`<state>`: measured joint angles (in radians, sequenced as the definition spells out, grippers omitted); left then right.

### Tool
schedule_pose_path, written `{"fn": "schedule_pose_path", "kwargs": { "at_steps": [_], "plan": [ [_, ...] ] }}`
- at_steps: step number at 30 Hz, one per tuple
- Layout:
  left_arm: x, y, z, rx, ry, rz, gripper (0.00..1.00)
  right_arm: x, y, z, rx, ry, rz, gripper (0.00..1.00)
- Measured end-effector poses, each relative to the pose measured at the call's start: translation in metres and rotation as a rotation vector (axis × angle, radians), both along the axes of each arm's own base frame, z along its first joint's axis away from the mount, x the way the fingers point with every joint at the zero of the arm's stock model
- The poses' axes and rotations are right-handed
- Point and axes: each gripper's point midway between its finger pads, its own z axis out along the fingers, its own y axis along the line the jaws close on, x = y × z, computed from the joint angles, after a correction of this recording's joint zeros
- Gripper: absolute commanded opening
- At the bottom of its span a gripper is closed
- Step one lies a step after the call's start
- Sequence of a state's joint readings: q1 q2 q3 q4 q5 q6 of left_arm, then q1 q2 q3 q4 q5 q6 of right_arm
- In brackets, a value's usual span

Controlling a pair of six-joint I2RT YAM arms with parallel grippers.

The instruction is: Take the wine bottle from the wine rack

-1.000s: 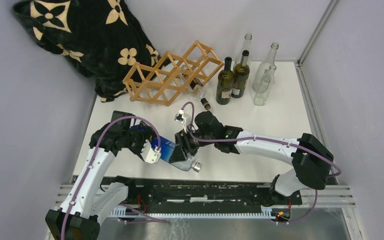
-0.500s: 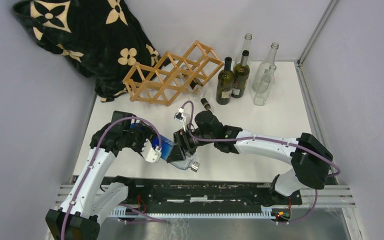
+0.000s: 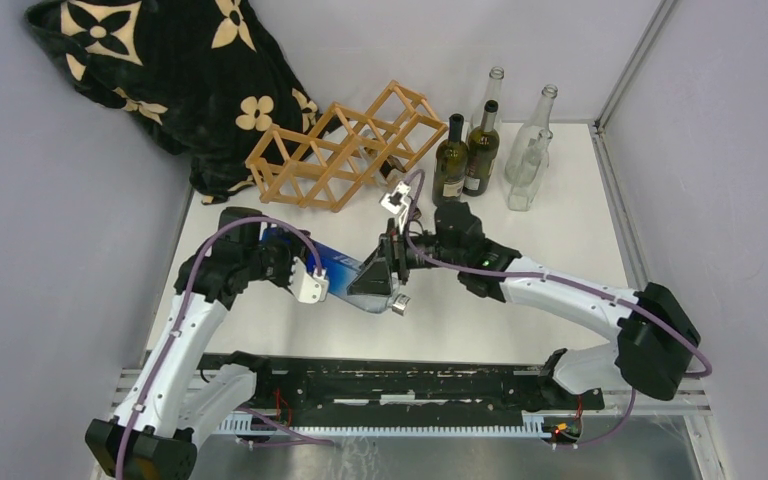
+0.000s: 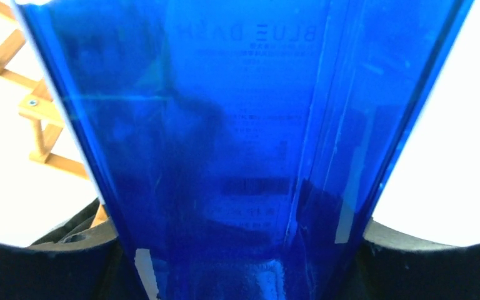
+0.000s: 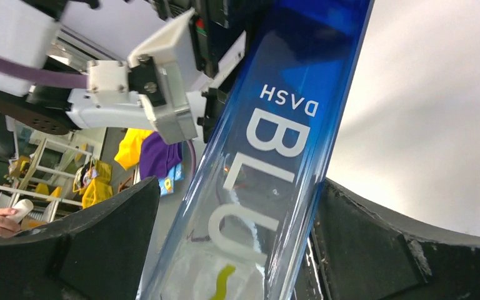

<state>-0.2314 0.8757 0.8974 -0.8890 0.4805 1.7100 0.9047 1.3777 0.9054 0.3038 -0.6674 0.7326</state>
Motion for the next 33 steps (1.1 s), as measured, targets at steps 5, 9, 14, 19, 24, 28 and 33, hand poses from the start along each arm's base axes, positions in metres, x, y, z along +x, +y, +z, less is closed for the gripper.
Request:
{"fn": "schedule_pose_path", "kwargs": {
  "at_steps": [5, 9, 14, 19, 24, 28, 33],
  "plan": [
    [0.008, -0.004, 0.022, -0.084, -0.058, 0.051, 0.02, 0.008, -0.018, 0.034, 0.080, -0.063, -0.022, 0.98],
    [0.016, -0.005, 0.048, -0.169, -0.146, 0.107, 0.02, 0.011, -0.031, 0.060, 0.143, -0.124, -0.044, 0.98],
    [0.022, -0.011, 0.079, -0.299, -0.193, 0.152, 0.02, 0.011, -0.041, 0.089, 0.225, -0.193, -0.061, 0.98],
    [0.026, -0.016, 0.093, -0.413, -0.125, 0.218, 0.02, 0.008, -0.055, 0.115, 0.283, -0.271, -0.084, 0.98],
    [0.025, -0.020, 0.105, -0.517, -0.072, 0.268, 0.02, -0.010, -0.073, 0.145, 0.352, -0.386, -0.088, 0.98],
    [0.019, -0.026, 0.100, -0.572, 0.018, 0.287, 0.02, -0.017, -0.080, 0.156, 0.381, -0.446, -0.090, 0.98],
    [0.004, -0.048, 0.115, -0.701, 0.191, 0.258, 0.02, -0.009, -0.077, 0.155, 0.375, -0.476, -0.116, 0.98]
  ]
}}
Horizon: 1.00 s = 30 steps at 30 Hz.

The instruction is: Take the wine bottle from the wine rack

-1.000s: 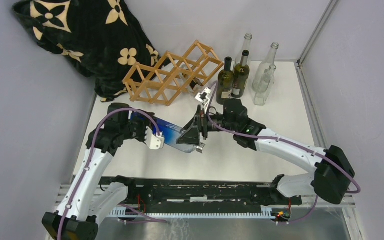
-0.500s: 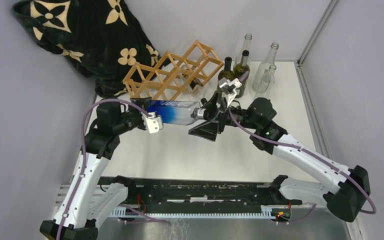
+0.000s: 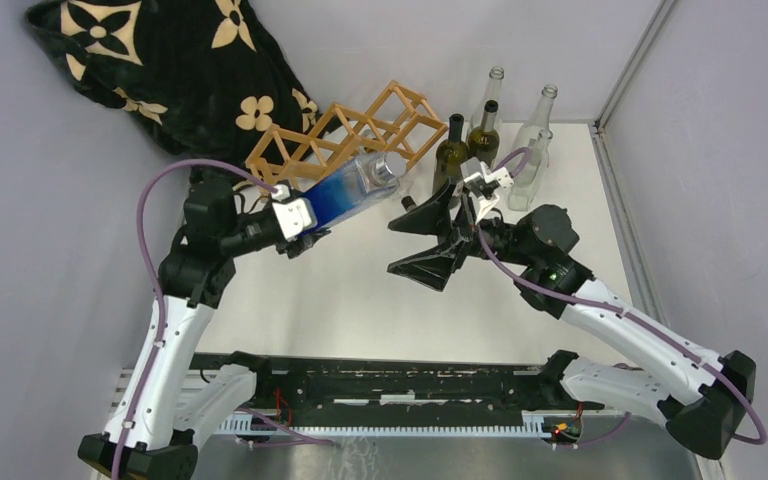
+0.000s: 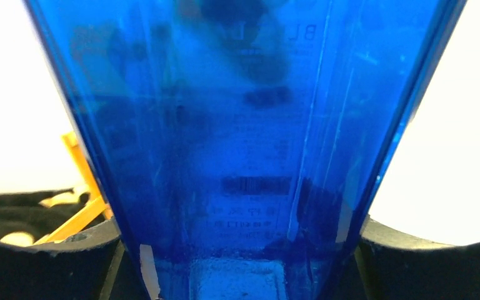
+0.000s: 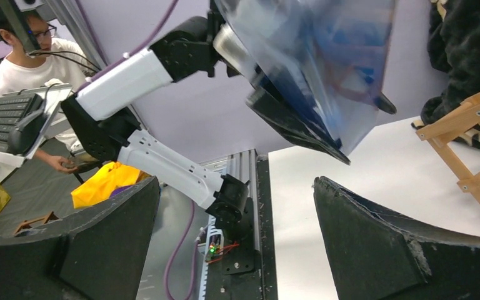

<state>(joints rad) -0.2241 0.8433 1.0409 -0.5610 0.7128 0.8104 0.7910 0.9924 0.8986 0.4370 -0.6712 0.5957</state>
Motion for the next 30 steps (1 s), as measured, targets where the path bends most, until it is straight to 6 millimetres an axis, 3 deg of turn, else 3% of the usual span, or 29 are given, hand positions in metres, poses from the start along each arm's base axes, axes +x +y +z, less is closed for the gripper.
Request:
{"fn": "schedule_pose_path", "kwargs": {
  "at_steps": [5, 10, 19, 30],
  "plan": [
    [-0.012, -0.020, 0.036, -0.144, 0.081, -0.076, 0.02, 0.015, 0.011, -0.013, -0.024, 0.011, -0.034, 0.98],
    [-0.029, -0.032, 0.050, -0.232, 0.180, -0.149, 0.02, 0.024, 0.025, -0.017, -0.014, -0.019, -0.065, 0.98],
    [-0.050, -0.049, 0.040, -0.314, 0.425, -0.269, 0.02, 0.023, 0.047, 0.017, 0.122, -0.136, -0.068, 0.98],
    [-0.079, -0.052, 0.030, -0.333, 0.609, -0.354, 0.02, 0.052, 0.071, 0.041, 0.196, -0.144, -0.142, 0.98]
  ]
}}
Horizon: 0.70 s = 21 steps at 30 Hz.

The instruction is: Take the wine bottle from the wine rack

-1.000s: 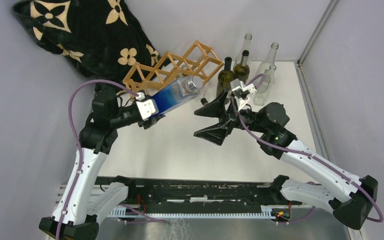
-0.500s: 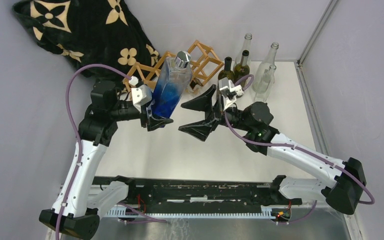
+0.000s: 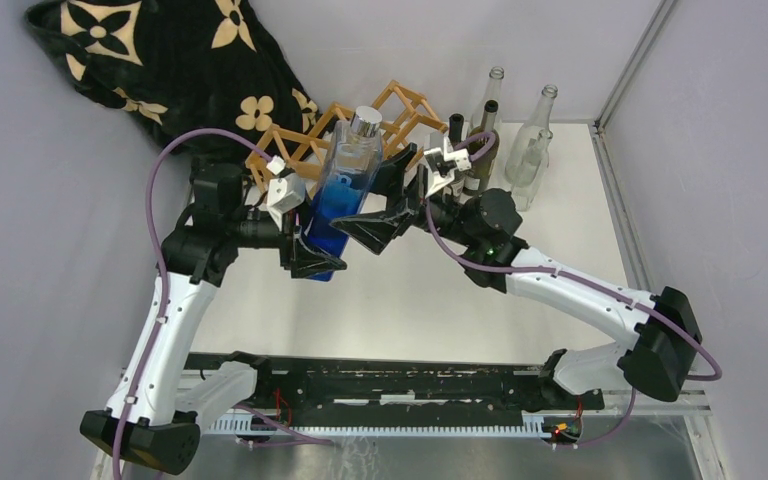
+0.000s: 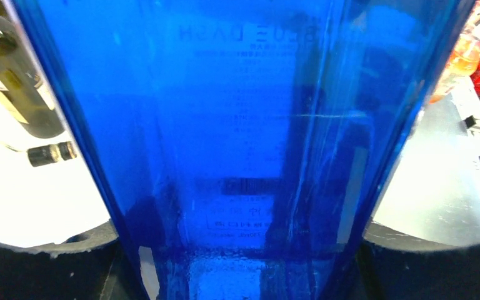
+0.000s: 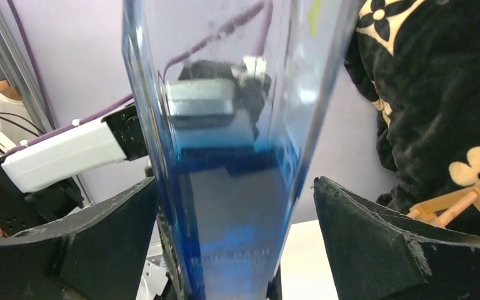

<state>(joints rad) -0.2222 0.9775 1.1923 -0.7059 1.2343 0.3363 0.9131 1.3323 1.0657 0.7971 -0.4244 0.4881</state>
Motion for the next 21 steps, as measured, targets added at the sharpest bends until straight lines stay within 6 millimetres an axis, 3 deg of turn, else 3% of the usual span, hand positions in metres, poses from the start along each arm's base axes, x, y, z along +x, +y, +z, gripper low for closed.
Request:
{"fn": "schedule_pose_path", "kwargs": {
  "at_steps": [6, 8, 9, 10, 12, 13, 17, 21],
  "plan": [
    [-0.009, 0.001, -0.012, 0.019, 0.080, -0.030, 0.02, 0.004, 0.011, 0.013, 0.022, -0.012, 0.011, 0.98],
    [-0.010, 0.001, -0.015, 0.027, 0.095, -0.033, 0.04, 0.003, 0.012, 0.015, 0.030, -0.010, 0.019, 0.87],
    [-0.011, 0.002, -0.017, 0.031, 0.101, -0.035, 0.10, 0.003, 0.012, 0.015, 0.034, -0.008, 0.022, 0.79],
    [-0.012, 0.002, -0.019, 0.036, 0.106, -0.037, 0.22, 0.002, 0.013, 0.016, 0.036, -0.005, 0.029, 0.68],
    [-0.013, 0.003, -0.021, 0.043, 0.100, -0.042, 0.74, 0.003, 0.014, 0.014, 0.033, 0.006, 0.036, 0.44],
    [-0.013, 0.003, -0.022, 0.048, 0.089, -0.046, 0.96, 0.002, 0.014, 0.014, 0.032, 0.019, 0.046, 0.34],
    [-0.004, 0.006, -0.025, 0.093, 0.044, -0.002, 1.00, 0.008, 0.020, -0.007, -0.050, 0.038, 0.030, 0.06],
    [0.020, 0.018, -0.039, 0.198, 0.012, 0.123, 1.00, 0.031, 0.014, -0.058, -0.203, 0.119, -0.056, 0.00]
  ]
}}
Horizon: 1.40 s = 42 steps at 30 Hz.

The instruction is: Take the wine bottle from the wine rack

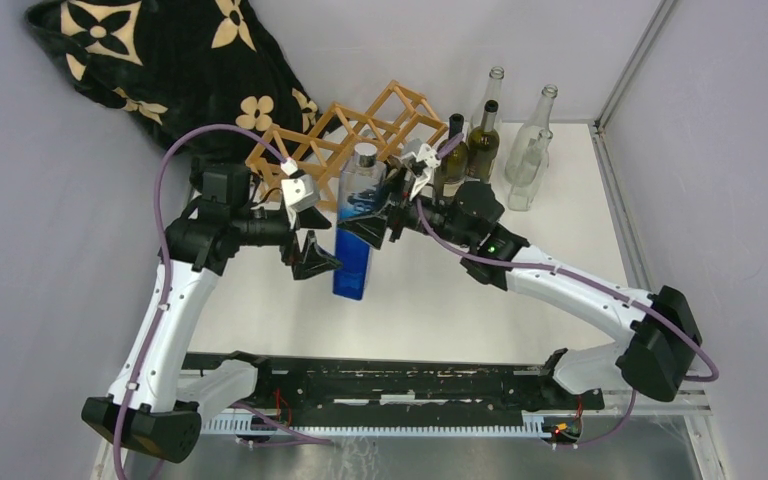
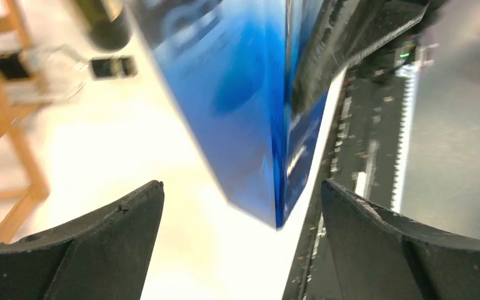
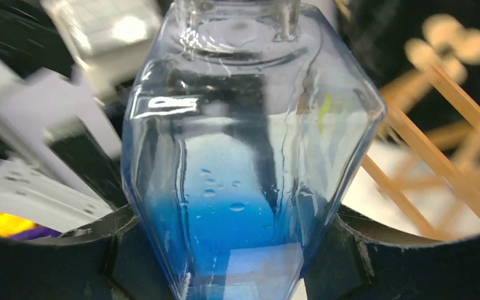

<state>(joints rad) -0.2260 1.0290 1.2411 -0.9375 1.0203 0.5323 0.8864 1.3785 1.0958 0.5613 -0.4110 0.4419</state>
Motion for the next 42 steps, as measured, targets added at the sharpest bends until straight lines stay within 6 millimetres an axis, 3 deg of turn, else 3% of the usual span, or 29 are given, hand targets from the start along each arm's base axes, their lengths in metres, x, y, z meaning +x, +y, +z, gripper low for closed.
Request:
{"fn": "schedule_pose_path", "kwargs": {
  "at_steps": [3, 6, 14, 20, 27, 39, 42],
  "plan": [
    [0.024, 0.012, -0.015, 0.098, -0.007, 0.108, 1.00, 0.028, -0.032, -0.044, -0.122, 0.048, -0.156, 0.00],
    [0.044, 0.025, -0.029, 0.184, -0.011, 0.203, 1.00, 0.056, -0.084, -0.085, -0.248, 0.056, -0.379, 0.00],
    [0.075, 0.048, -0.032, 0.278, -0.084, 0.369, 1.00, 0.119, -0.217, -0.140, -0.465, 0.030, -0.940, 0.00],
    [0.079, 0.051, -0.031, 0.283, -0.096, 0.399, 1.00, 0.153, -0.287, -0.165, -0.556, 0.045, -1.222, 0.00],
    [0.074, 0.056, -0.035, 0.293, -0.102, 0.413, 1.00, 0.192, -0.321, -0.186, -0.550, 0.078, -1.358, 0.00],
    [0.070, 0.058, -0.038, 0.298, -0.105, 0.418, 1.00, 0.234, -0.328, -0.186, -0.412, 0.060, -1.425, 0.00],
    [0.069, 0.058, -0.038, 0.298, -0.105, 0.418, 1.00, 0.239, -0.326, -0.185, -0.396, 0.051, -1.427, 0.12]
  ]
}}
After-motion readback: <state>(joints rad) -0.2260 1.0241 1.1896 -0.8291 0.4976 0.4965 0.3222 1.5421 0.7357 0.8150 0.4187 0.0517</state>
